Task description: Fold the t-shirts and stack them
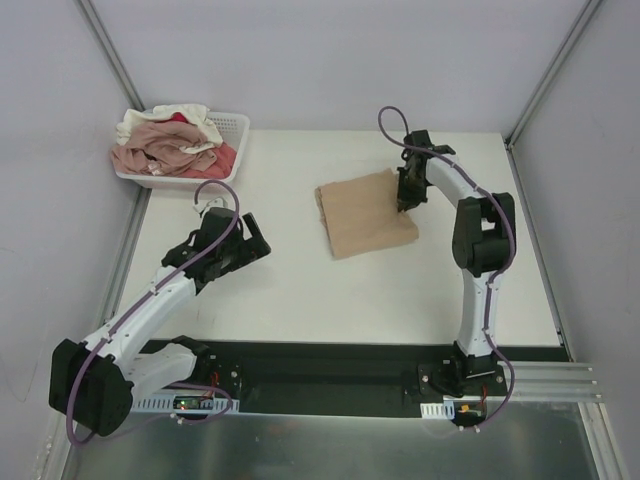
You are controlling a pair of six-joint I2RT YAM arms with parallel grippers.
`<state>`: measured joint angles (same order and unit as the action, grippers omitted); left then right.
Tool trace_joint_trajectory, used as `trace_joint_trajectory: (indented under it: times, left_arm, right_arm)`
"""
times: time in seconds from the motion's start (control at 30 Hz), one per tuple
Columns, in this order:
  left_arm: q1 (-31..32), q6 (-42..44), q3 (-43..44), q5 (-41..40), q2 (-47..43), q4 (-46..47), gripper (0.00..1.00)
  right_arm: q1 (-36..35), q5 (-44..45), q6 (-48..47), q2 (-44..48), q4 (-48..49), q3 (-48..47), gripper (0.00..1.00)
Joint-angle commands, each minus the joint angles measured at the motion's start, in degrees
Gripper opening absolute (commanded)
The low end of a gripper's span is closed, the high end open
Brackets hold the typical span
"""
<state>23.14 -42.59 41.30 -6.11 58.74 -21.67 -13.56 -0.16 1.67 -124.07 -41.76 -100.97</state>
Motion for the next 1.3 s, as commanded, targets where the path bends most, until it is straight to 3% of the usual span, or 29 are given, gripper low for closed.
trace_joint_trajectory:
  times: [0.0,0.33,0.57,0.8,1.07,1.27]
  left_arm:
    - [-0.6,1.2,4.1,-4.7,1.6,-1.4,0.99]
    - [-1.2,3.2,10.8,-6.5,7.3,-2.0,0.99]
    - [-1.5,5.5,14.2,-8.1,11.0,-2.2,0.99]
    - [-2.0,6.6,17.8,-10.0,13.9,-3.0,0.99]
    - [-2.2,8.2,22.2,-11.2,18.1,-3.3,0.99]
    - [-2.2,9.2,23.9,-11.4,18.8,-3.6,0.99]
  right_arm:
    - [4.1,6.1,-6.9,-1.6,-5.2,-9.1,0.01]
    - [13.2,7.3,-13.8,-9.3,-7.4,-21.6,0.0]
    - [20.5,8.2,-18.0,-15.8,-2.6,-31.9,0.01]
    - [26.4,8.4,-17.8,-16.8,7.0,-33.5,0.01]
    - [28.2,0.8,-16.4,-18.0,16.1,-35.7,0.01]
    - [29.2,2.1,-13.5,-17.2,16.9,-34.3,0.01]
